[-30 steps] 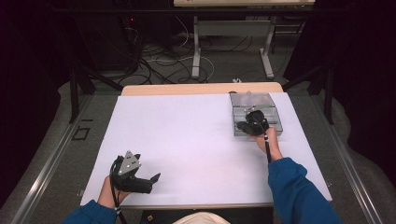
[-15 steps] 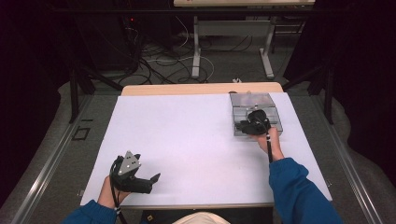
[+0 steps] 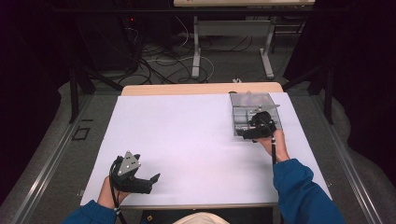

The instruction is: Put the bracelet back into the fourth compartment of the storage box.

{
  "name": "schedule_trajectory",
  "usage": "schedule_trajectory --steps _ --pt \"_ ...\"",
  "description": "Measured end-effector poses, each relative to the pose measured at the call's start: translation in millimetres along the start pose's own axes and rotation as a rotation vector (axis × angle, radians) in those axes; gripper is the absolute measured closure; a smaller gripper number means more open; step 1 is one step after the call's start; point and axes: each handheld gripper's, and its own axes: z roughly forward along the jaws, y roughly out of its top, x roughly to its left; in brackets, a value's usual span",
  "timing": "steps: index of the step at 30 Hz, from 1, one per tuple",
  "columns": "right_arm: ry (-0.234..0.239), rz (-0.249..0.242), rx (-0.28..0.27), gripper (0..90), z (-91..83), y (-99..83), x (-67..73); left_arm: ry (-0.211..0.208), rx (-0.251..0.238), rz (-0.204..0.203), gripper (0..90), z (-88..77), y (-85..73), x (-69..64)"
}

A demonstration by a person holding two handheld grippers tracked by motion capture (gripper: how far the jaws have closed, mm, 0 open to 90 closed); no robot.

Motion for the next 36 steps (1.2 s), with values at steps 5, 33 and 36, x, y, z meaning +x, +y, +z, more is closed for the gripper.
schedule_trajectory --steps 5,33,36 --pt "0.010 -0.020 0.011 19.4 -9.4 -4.3 4.9 0.001 -0.003 0.000 2.2 0.6 0.1 -0.4" --pt "0.079 -0.135 0.012 3.9 -45.8 -32.7 40.9 0.003 -0.002 0.001 2.2 0.4 0.1 -0.3" --pt "0.085 -0.149 0.016 2.2 -49.4 -38.5 44.4 0.002 0.002 0.001 2.3 0.0 0.2 -0.1"
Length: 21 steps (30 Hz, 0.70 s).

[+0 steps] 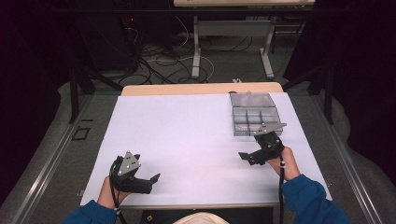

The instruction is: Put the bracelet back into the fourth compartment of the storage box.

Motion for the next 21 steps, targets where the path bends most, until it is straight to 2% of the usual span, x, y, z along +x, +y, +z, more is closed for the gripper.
schedule_trajectory --steps 3,16,17,18,21 --pt "0.010 -0.010 0.010 1.3 -3.8 -5.6 4.1 0.000 0.000 0.001 2.3 0.0 0.0 -0.1" --pt "0.003 -0.054 0.012 0.8 -17.1 -23.9 17.7 0.000 0.001 0.000 2.4 0.0 0.1 -0.2" --pt "0.007 -0.052 0.008 0.8 -18.3 -25.5 18.7 0.000 0.001 0.000 2.3 0.0 0.1 -0.2" --pt "-0.007 -0.054 -0.003 0.8 -19.0 -27.4 19.4 0.000 0.001 0.001 2.4 0.0 0.1 -0.2" --pt "-0.002 -0.047 0.009 0.8 -24.4 -31.7 22.1 0.000 0.001 0.000 2.4 0.0 0.1 -0.1"
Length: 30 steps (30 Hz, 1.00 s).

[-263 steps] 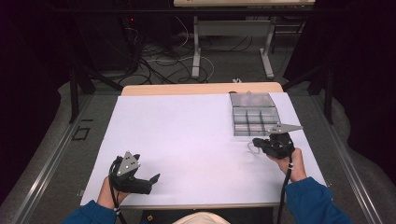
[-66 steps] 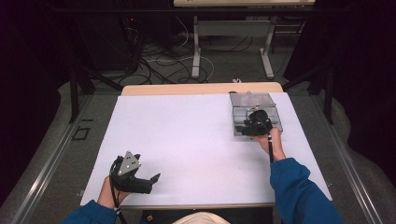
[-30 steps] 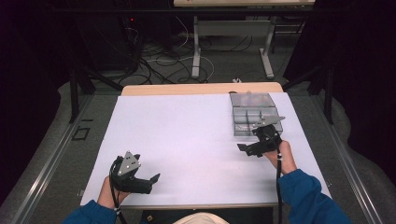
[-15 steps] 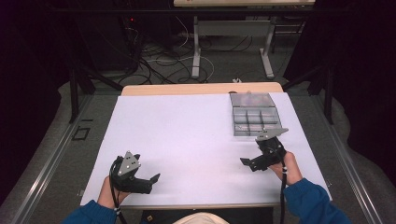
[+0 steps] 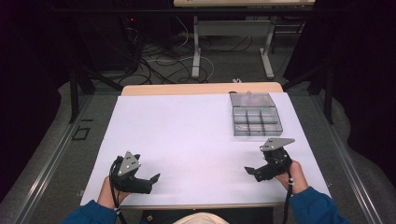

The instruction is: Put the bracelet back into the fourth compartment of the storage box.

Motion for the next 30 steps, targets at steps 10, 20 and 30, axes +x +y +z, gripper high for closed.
schedule_trajectory --steps 10,20,30 --pt "0.000 0.001 -0.014 0.1 -13.7 -15.6 5.4 0.003 -0.002 -0.002 2.4 0.6 0.0 -0.2" --pt "0.016 -0.009 -0.021 0.0 -20.8 -28.5 11.9 0.004 -0.002 -0.004 2.4 0.8 0.0 -0.3" --pt "0.001 -0.013 -0.015 0.0 -28.5 -38.6 14.5 0.003 0.000 -0.002 2.4 0.9 -0.1 -0.1"
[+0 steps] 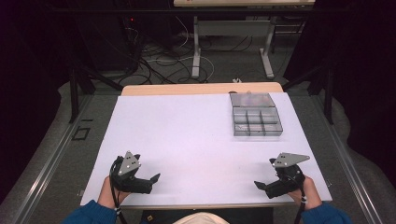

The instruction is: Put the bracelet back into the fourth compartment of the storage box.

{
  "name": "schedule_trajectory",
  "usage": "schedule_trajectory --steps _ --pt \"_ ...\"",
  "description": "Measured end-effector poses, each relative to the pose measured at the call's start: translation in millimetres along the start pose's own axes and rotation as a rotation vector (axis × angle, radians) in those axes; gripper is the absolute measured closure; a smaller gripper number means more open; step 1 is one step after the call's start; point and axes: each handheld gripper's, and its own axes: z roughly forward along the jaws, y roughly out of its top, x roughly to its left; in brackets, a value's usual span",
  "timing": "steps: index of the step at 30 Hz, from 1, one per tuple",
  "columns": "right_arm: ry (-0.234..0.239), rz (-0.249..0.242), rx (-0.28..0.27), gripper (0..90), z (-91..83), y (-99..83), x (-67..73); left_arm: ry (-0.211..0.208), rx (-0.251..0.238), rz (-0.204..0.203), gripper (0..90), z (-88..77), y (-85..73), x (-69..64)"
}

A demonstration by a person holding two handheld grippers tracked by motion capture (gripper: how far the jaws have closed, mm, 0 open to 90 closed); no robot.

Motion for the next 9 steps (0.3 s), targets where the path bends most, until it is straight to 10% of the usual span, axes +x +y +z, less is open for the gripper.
schedule_trajectory --steps 9 --pt "-0.012 0.000 -0.008 0.0 -2.7 -2.9 -1.5 -0.005 0.003 0.001 2.4 0.4 0.0 0.0"
